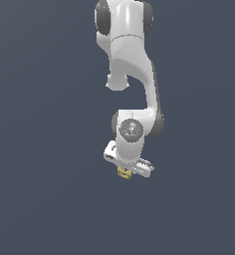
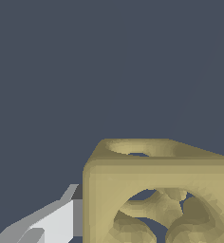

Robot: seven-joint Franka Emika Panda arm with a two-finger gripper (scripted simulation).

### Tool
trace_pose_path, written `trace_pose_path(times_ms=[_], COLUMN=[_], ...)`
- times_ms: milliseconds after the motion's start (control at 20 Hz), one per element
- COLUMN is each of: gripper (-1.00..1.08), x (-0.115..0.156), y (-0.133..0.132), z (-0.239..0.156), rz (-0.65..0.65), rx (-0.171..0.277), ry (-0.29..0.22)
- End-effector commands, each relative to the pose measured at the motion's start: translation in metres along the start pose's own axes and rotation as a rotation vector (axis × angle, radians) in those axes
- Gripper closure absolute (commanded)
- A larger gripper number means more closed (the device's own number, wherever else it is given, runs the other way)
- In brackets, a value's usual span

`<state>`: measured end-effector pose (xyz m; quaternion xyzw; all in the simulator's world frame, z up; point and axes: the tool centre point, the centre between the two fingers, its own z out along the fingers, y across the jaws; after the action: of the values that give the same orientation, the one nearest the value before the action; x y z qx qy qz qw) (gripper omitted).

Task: Pick up the object and move it to a goal position.

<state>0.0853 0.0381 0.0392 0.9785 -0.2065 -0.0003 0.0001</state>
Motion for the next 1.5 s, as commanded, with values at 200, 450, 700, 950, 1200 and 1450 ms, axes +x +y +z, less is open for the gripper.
trace_pose_path(times_ms=[200,450,700,950,1200,1450], gripper=[1.08,1.08,1.08,1.08,1.08,1.08], x=[0.000,0.000,-0.001,-0.005,-0.012,-0.023], y=[0.000,0.000,0.006,0.022,0.050,0.092], z=[0.000,0.000,-0.001,-0.001,-0.003,-0.005], rz=[0.000,0.000,0.000,0.000,0.000,0.000], rx=[0.000,0.000,0.000,0.000,0.000,0.000], ry=[0.001,0.001,0.001,0.001,0.001,0.001])
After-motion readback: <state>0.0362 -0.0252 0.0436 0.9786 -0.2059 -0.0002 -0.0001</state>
